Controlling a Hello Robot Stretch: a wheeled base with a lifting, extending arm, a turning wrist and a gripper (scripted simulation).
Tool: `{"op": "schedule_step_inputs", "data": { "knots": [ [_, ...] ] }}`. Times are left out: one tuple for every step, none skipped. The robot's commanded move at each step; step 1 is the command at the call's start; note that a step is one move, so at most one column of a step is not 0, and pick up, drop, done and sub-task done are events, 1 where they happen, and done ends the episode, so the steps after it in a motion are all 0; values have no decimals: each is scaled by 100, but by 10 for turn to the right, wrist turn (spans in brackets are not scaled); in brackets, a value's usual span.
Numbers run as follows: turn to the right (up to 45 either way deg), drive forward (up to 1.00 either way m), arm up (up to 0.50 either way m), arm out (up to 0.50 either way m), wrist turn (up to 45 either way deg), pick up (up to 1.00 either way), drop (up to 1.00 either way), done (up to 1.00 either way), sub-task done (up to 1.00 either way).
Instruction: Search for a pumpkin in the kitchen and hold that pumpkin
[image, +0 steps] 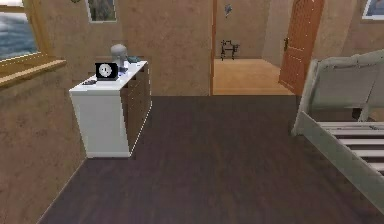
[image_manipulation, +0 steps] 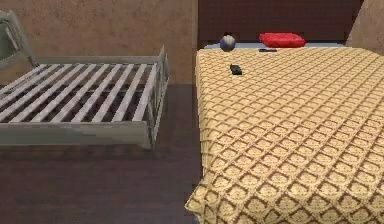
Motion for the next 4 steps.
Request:
{"op": "schedule_step_inputs", "data": {
  "knots": [
    [0, 10, 0, 0, 0, 0, 0, 0, 0],
    [180, 0, 0, 0, 0, 0, 0, 0, 0],
    [0, 100, 0, 0, 0, 0, 0, 0, 0],
    [0, 100, 0, 0, 0, 0, 0, 0, 0]
  ]
}}
